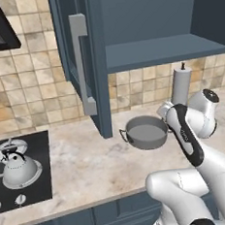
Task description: Pick the kettle from the cabinet and place it on a stove burner. Then pick the pot from the counter and place it on another stove burner. Finally, turn both burners on.
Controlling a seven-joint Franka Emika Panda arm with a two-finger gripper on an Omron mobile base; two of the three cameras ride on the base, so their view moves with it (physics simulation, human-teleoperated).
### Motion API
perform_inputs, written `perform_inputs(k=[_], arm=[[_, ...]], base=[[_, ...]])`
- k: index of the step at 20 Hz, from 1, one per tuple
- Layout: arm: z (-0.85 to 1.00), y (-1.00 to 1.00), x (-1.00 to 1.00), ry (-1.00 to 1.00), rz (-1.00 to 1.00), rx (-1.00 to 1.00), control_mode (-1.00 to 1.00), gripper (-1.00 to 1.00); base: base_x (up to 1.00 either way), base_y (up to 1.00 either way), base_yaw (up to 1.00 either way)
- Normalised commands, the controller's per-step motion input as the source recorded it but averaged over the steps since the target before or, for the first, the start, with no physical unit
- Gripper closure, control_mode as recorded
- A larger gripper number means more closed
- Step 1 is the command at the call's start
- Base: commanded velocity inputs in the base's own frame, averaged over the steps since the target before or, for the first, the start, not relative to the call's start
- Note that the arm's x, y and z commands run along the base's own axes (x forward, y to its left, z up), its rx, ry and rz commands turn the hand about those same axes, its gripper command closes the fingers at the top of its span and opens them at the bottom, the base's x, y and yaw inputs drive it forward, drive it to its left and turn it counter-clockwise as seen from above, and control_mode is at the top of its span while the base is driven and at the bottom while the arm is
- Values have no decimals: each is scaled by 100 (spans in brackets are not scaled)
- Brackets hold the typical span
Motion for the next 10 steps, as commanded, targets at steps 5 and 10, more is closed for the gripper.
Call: perform_inputs(k=[5,10], arm=[[-21,0,32,0,0,-4,-100,-100],[-18,0,19,1,0,-3,-100,-100]], base=[[0,0,0],[0,0,0]])
